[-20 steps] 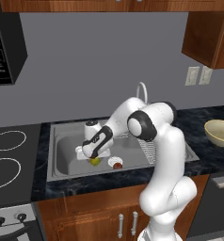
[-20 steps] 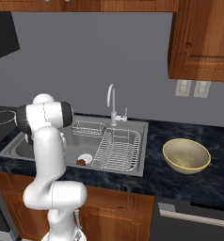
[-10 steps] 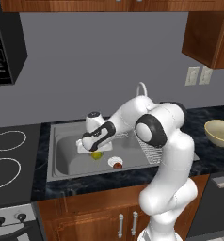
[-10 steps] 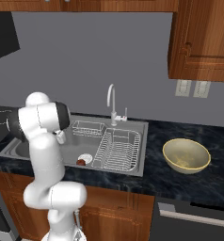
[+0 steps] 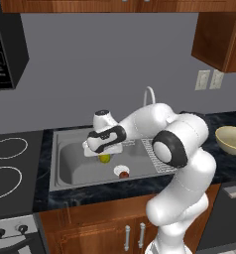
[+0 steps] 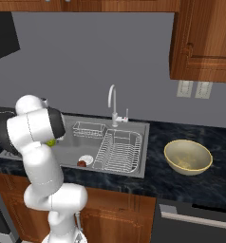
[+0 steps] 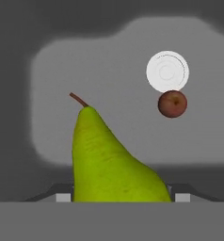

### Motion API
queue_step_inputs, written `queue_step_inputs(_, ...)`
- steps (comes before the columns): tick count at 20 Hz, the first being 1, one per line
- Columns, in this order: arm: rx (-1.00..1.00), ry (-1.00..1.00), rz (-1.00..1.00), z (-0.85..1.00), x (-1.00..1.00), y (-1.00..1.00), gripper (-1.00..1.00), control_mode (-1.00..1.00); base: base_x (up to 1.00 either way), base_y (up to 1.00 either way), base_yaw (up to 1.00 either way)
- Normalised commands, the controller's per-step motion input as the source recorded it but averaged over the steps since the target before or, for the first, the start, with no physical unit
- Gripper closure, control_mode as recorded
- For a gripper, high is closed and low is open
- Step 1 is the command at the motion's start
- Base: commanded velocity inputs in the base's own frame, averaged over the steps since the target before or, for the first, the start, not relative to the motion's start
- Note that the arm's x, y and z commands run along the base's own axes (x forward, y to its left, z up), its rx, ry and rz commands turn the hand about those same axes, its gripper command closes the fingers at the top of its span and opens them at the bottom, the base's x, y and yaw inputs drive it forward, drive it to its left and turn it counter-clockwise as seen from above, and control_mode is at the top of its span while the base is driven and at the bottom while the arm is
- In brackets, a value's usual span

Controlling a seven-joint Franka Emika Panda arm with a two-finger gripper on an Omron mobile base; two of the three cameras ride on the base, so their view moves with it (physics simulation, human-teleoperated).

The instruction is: Remove the apple and pear from the sink. Then move the bowl and cup from the counter to the sink for washing.

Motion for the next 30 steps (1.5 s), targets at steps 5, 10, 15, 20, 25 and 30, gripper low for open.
queue_step_inputs(5, 0.0, 0.01, 0.01, 0.37, -0.27, -0.14, 1.0, -1.0, 0.0, 0.0, 0.0)
queue_step_inputs(10, 0.0, 0.05, 0.0, 0.32, -0.33, -0.15, 1.0, -1.0, 0.0, 0.0, 0.0)
queue_step_inputs(15, 0.0, 0.07, 0.0, 0.41, -0.22, -0.11, 1.0, -1.0, 0.0, 0.0, 0.0)
queue_step_inputs(20, 0.0, 0.13, 0.0, 0.41, -0.28, -0.12, 1.0, -1.0, 0.0, 0.0, 0.0)
queue_step_inputs(25, 0.0, 0.16, 0.01, 0.31, -0.4, -0.13, 1.0, -1.0, 0.0, 0.0, 0.0)
queue_step_inputs(30, 0.0, 0.07, 0.0, 0.23, -0.47, -0.16, 1.0, -1.0, 0.0, 0.0, 0.0)
